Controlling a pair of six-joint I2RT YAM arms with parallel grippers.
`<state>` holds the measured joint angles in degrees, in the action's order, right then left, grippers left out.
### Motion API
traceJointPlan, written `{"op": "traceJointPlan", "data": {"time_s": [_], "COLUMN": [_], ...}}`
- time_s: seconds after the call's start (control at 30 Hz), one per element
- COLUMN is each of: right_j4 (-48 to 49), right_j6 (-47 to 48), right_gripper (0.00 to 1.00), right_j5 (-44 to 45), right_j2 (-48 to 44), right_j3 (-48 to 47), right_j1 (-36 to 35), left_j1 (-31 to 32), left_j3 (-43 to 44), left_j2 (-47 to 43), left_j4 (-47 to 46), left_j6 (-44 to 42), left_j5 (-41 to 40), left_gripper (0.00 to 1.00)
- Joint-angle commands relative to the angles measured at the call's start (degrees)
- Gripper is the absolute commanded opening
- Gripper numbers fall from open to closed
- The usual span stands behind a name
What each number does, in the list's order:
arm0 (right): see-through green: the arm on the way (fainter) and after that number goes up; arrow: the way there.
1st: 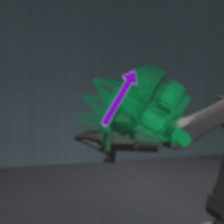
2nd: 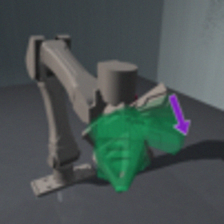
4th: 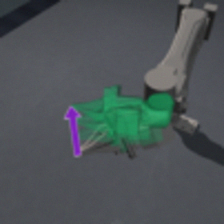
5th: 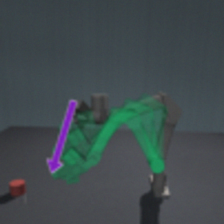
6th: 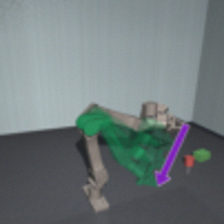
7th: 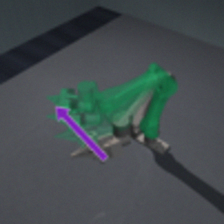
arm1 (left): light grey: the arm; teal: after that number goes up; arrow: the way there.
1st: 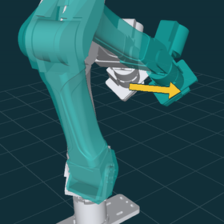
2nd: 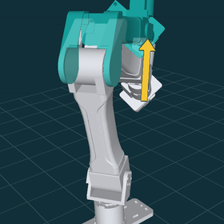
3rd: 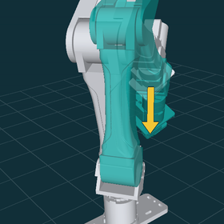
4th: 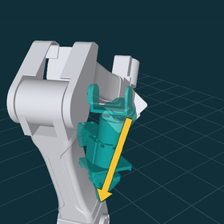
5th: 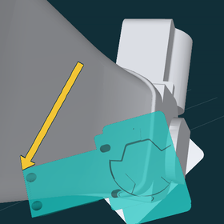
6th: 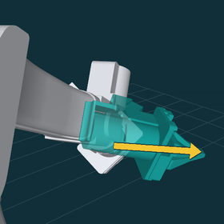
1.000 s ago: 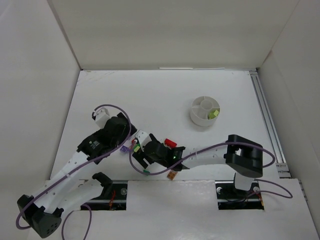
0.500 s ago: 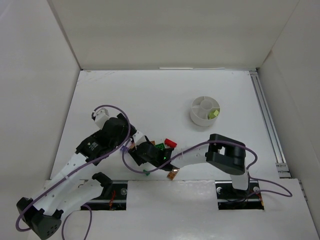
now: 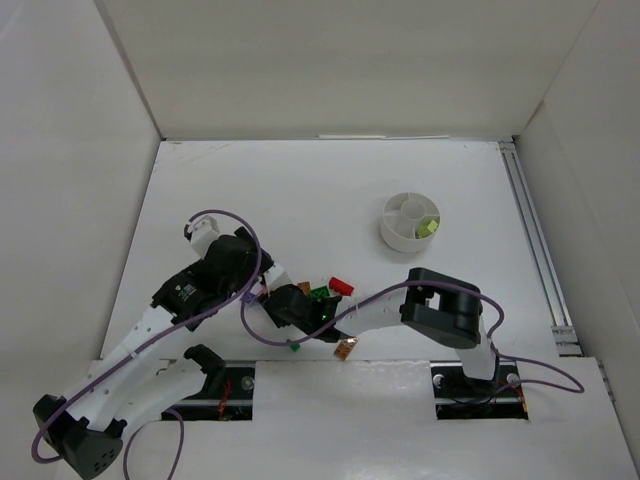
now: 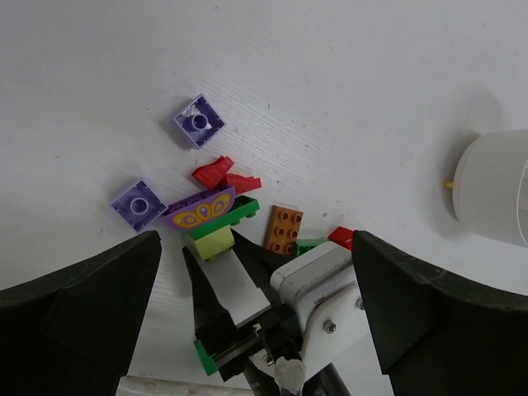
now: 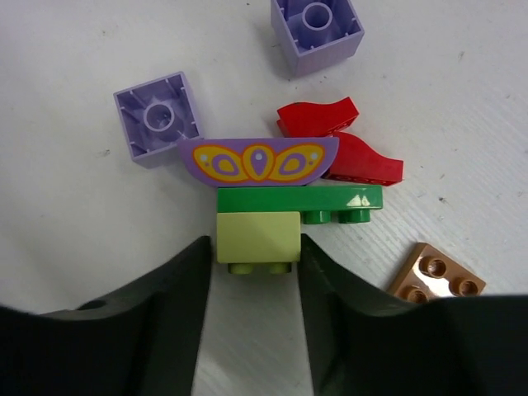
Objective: Sort the legos into containers by color
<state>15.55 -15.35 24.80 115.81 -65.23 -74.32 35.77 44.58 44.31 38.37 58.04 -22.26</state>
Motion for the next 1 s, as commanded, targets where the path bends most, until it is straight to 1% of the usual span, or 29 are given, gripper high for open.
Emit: {"op": "traceJointPlan", "data": {"time_s": [0.0, 0.07, 0.13, 0.2, 0.23, 0.27, 0.33, 0.37, 0.4, 0.43, 0.47, 0.5, 0.53, 0.57, 0.63, 0.67, 0.7, 0.77, 0.83, 0.97], "right_j4": [3.8, 5.1, 5.1, 6.0, 6.5, 6.5, 7.0, 7.0, 7.0, 7.0, 7.0, 7.0, 7.0, 6.3, 4.3, 4.3, 3.3, 1.4, 0.9, 0.4], "right_j6": [-0.5, -0.5, 0.2, 1.7, 2.5, 4.3, 5.8, 6.9, 10.4, 12.8, 14.6, 17.3, 18.9, 19.8, 23.1, 23.8, 24.6, 25.8, 25.8, 26.9], "right_gripper": [0.47, 0.4, 0.36, 0.32, 0.3, 0.29, 0.29, 0.29, 0.29, 0.29, 0.29, 0.29, 0.29, 0.27, 0.26, 0.25, 0.24, 0.22, 0.22, 0.21], "right_j5": [2.9, 2.9, 2.3, 0.9, 0.2, -0.6, -1.8, -3.0, -4.0, -8.0, -9.7, -11.4, -15.4, -16.8, -19.6, -20.6, -20.6, -19.1, -17.4, -16.0], "right_j2": [-0.7, -2.3, -3.4, -6.5, -7.9, -11.4, -15.7, -17.9, -22.6, -24.9, -27.1, -31.0, -32.8, -34.4, -38.1, -39.1, -40.0, -42.6, -44.6, -49.7], "right_j3": [-0.5, 0.0, 1.7, 3.4, 5.8, 7.1, 10.2, 13.5, 15.1, 16.6, 19.2, 20.3, 21.1, 21.7, 22.9, 23.0, 23.7, 24.3, 25.8, 27.0], "right_j1": [-0.1, -0.1, -0.1, -0.1, -0.1, -0.1, -0.1, -0.1, -0.1, -0.1, -0.1, -0.1, -0.1, -0.1, -0.1, -0.1, -0.1, -0.1, -0.1, -0.1], "left_j1": [0.0, 0.0, 0.0, 0.0, 0.0, 0.0, 0.0, 0.0, 0.0, 0.0, 0.0, 0.0, 0.0, 0.0, 0.0, 0.0, 0.0, 0.0, 0.0, 0.0], "left_j3": [-0.6, -0.6, -0.6, -0.6, -0.6, -0.6, -0.6, -0.6, -0.6, -1.2, -2.1, -2.1, -2.7, -2.7, -3.3, -3.3, -4.0, -4.6, -5.2, -7.1], "left_j2": [-0.9, -0.9, -0.4, -0.4, -0.4, 0.2, 0.2, 0.2, 0.2, 0.2, 0.2, 0.2, 0.7, 0.7, 0.7, 0.7, 0.2, -1.2, -2.3, -5.9], "left_j4": [-0.8, -0.8, -0.8, -0.1, -0.1, -0.7, -1.9, -2.6, -3.7, -5.4, -8.9, -10.4, -11.9, -14.7, -17.2, -18.2, -20.2, -20.8, -21.3, -24.0], "left_j6": [-1.0, -1.0, -1.0, -1.0, -1.5, -2.3, -3.7, -4.6, -7.4, -9.4, -11.1, -12.4, -13.9, -16.4, -18.7, -19.4, -20.5, -20.5, -21.0, -21.0], "left_j5": [0.2, 0.2, -0.3, 0.2, 0.2, 0.8, 2.7, 3.6, 4.9, 9.6, 12.0, 14.2, 18.9, 21.4, 26.3, 30.1, 31.7, 34.2, 34.7, 38.9], "left_gripper": [1.0, 1.0, 1.0, 1.0, 1.0, 1.0, 1.0, 1.0, 1.0, 1.0, 1.0, 1.0, 1.0, 1.0, 1.0, 1.0, 1.0, 1.0, 1.0, 1.0]}}
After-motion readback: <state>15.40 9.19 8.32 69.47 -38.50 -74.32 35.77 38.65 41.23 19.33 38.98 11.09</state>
